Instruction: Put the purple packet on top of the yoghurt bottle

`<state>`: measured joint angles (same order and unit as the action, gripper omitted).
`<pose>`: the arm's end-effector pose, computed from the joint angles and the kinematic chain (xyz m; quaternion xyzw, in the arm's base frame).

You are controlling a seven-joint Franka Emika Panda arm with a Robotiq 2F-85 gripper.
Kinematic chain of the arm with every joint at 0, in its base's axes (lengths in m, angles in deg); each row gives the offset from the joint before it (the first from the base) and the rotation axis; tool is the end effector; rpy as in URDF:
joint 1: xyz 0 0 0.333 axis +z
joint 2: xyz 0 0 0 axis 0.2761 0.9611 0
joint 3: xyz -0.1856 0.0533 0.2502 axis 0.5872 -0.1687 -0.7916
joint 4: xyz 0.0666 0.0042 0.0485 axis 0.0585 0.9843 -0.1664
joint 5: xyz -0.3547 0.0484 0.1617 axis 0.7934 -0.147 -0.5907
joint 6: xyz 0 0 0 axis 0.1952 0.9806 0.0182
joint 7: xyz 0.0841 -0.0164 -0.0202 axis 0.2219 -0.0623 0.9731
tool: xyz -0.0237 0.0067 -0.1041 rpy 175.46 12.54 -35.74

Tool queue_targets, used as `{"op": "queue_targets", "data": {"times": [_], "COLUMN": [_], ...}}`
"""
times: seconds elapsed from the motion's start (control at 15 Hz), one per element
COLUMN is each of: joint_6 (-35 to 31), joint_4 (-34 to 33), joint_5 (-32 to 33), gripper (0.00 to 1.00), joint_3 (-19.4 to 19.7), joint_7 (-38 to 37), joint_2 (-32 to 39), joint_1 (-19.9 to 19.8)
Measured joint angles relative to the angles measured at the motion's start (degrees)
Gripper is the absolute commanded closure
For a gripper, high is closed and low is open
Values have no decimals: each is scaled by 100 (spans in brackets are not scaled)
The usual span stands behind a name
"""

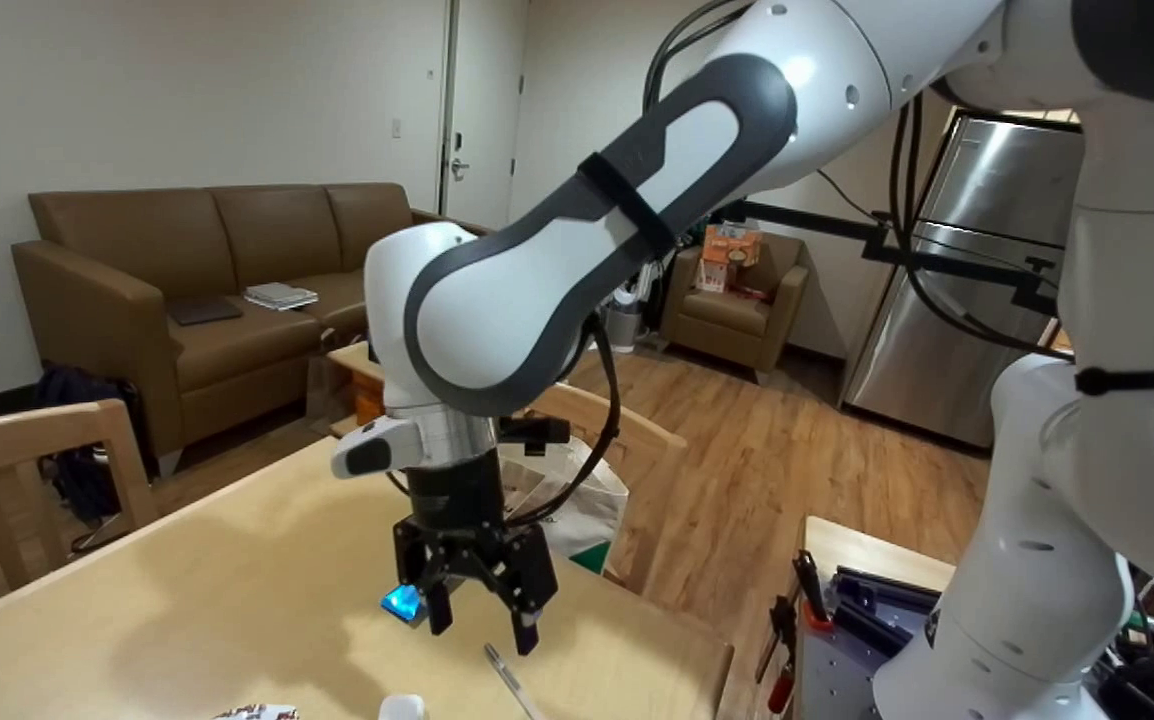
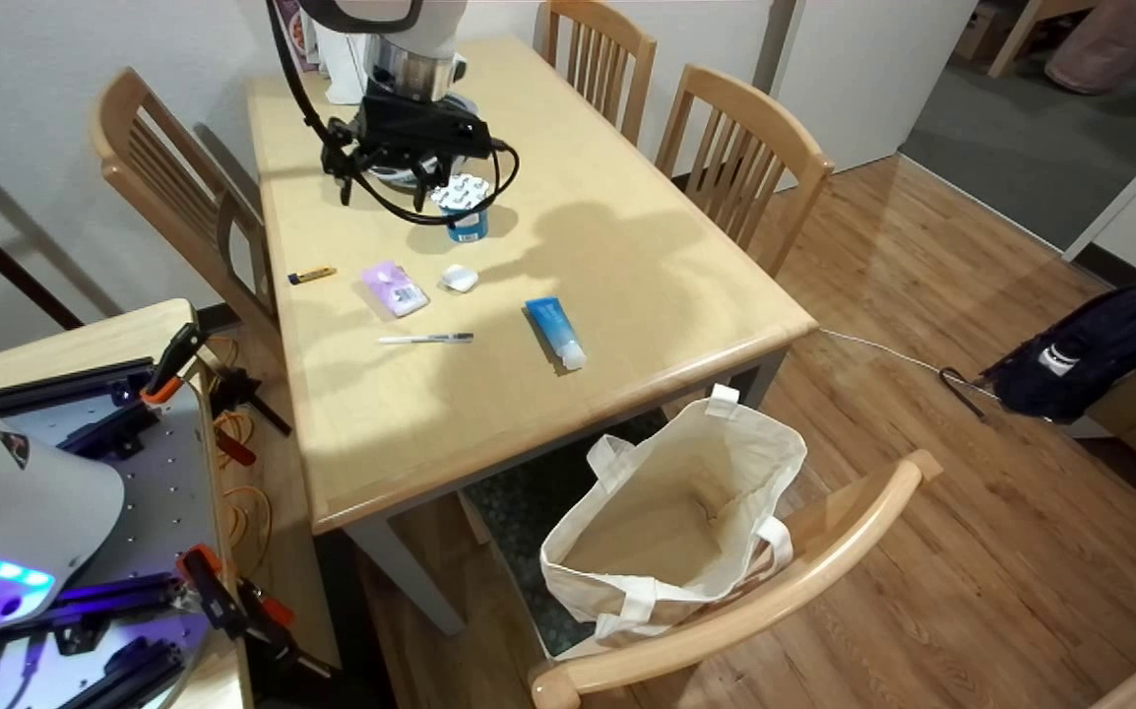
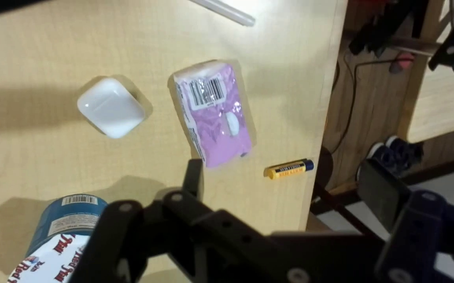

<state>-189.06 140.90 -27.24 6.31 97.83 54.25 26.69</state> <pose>0.4895 0.1918 0.2401 -0.7255 -0.6588 0.0931 0.1763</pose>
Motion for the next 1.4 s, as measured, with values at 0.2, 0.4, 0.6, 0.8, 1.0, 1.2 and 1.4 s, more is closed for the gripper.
{"op": "queue_targets", "data": {"times": [0.2, 0.4, 0.6, 0.8, 1.0, 1.2, 1.4], "joint_6": [-118, -219, -882, -1651, -1891, -1932, -2337], "joint_4": [-155, -217, -104, 209, 550, 780, 1038], "joint_5": [890, 1117, 1318, 1648, 1664, 1664, 1685], "gripper": [0, 0, 0, 0, 0, 0, 0], "joint_3": [-154, -232, -309, -363, -463, -563, -627], "joint_7": [-27, -27, -6, -76, -241, -463, -688], "joint_2": [99, 172, 170, 177, 183, 184, 215], "joint_1": [121, 173, 155, 209, 227, 228, 245]}}
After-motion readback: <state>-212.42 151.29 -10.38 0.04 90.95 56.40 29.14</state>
